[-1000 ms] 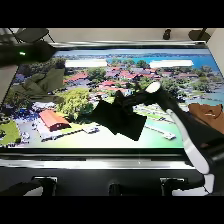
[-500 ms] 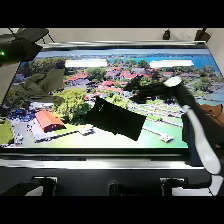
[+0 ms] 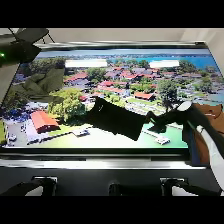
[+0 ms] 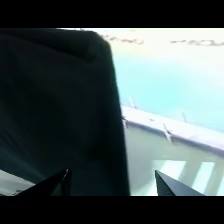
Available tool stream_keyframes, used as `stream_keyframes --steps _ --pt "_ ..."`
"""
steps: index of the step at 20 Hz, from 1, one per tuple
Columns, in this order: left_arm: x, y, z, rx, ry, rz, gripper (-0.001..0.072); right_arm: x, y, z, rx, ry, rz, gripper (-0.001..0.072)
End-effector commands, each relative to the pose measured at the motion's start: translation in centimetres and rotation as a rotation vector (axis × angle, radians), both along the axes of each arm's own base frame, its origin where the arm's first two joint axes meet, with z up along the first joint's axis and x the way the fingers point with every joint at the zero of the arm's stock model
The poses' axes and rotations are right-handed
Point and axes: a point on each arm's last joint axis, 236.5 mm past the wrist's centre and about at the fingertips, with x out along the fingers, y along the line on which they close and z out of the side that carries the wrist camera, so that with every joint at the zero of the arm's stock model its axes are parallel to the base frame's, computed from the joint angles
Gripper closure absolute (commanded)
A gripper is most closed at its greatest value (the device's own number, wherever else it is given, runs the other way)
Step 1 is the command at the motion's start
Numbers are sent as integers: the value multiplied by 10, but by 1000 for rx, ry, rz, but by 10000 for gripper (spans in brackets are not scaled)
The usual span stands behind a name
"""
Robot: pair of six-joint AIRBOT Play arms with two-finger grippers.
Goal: Fold the shirts.
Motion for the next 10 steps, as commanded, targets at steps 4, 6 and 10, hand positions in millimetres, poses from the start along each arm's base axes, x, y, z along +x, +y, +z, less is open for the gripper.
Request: stream_keyframes --steps 4,6,10 --pt "-2 0 -4 5 18 -3 679 19 60 -7 181 -72 -96 659" --pt "-2 1 -4 6 18 -2 679 41 53 30 199 -222 -19 670" --pt "-1 4 -5 22 18 7 679 96 -44 136 122 -417 -150 670"
